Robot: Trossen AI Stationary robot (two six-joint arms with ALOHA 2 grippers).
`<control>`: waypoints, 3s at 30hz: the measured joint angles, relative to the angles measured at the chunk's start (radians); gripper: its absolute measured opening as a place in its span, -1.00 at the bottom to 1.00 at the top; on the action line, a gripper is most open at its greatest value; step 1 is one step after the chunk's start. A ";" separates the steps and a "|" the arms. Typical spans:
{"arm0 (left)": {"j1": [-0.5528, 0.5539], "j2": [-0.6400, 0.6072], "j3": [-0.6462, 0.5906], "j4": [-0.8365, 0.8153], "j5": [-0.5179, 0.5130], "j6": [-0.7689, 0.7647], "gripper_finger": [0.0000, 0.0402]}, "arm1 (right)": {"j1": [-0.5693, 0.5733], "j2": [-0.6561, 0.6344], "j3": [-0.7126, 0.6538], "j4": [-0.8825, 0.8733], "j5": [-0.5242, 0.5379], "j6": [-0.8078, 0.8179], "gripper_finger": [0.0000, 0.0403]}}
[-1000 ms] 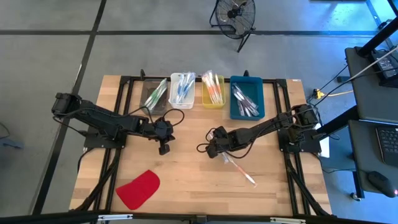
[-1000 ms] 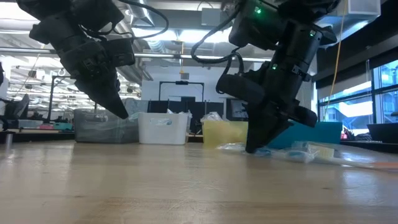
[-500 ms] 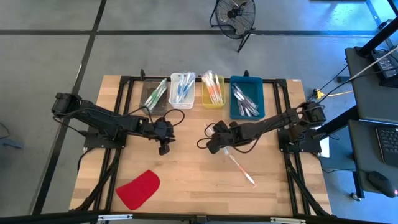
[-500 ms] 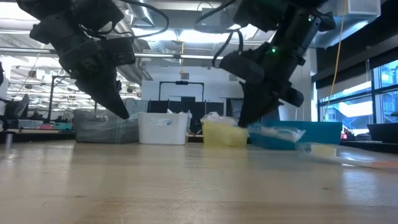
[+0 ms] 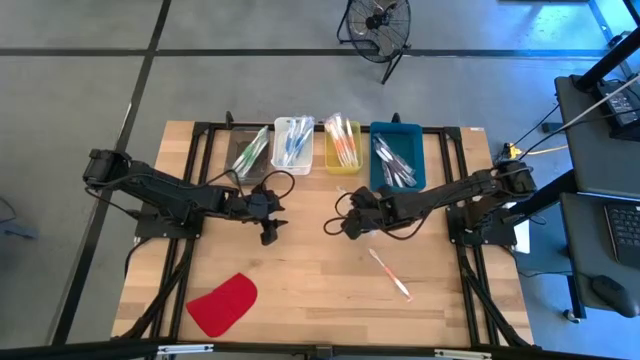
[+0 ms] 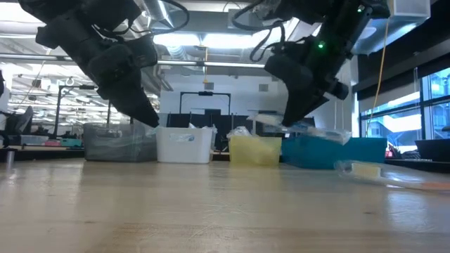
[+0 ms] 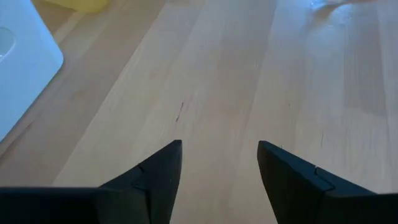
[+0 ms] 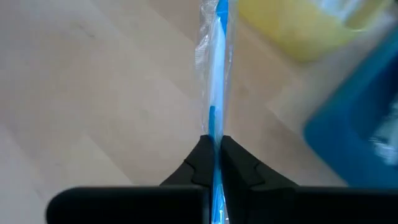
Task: Pick & Place Toothbrushes
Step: Put the blue toothbrush into the white bin
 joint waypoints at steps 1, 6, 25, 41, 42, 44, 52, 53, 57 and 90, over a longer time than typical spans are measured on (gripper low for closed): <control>0.000 0.000 0.000 0.006 0.000 0.000 0.03 | 0.000 -0.009 0.000 -0.024 0.015 0.000 -0.93; 0.000 0.000 0.000 0.017 0.001 0.000 0.02 | 0.000 -0.058 0.000 -0.117 0.069 0.000 -0.93; 0.000 0.000 0.000 0.046 0.004 0.015 0.00 | 0.000 -0.339 -0.358 0.175 0.018 0.010 -0.93; 0.000 0.041 0.000 0.286 0.003 0.153 -0.03 | 0.001 -0.370 -0.523 0.758 -0.015 -0.219 -0.93; 0.000 0.051 0.000 0.305 0.003 0.159 -0.03 | 0.001 -0.370 -0.527 0.776 -0.017 -0.233 -0.93; 0.000 0.077 0.000 0.365 0.003 0.168 -0.03 | 0.001 -0.370 -0.529 0.801 -0.017 -0.256 -0.93; 0.011 0.195 0.000 0.607 0.002 0.147 -0.04 | 0.001 -0.370 -0.529 0.909 -0.041 -0.344 -0.93; 0.014 0.207 0.000 0.634 0.006 0.146 -0.04 | 0.001 -0.370 -0.529 0.921 -0.044 -0.354 -0.93; 0.033 0.240 0.000 0.737 0.010 0.122 -0.04 | 0.001 -0.370 -0.529 0.967 -0.067 -0.388 -0.93; 0.095 0.252 0.001 0.959 0.283 0.152 -0.06 | 0.020 -0.038 -0.492 1.543 -0.251 -0.527 -0.93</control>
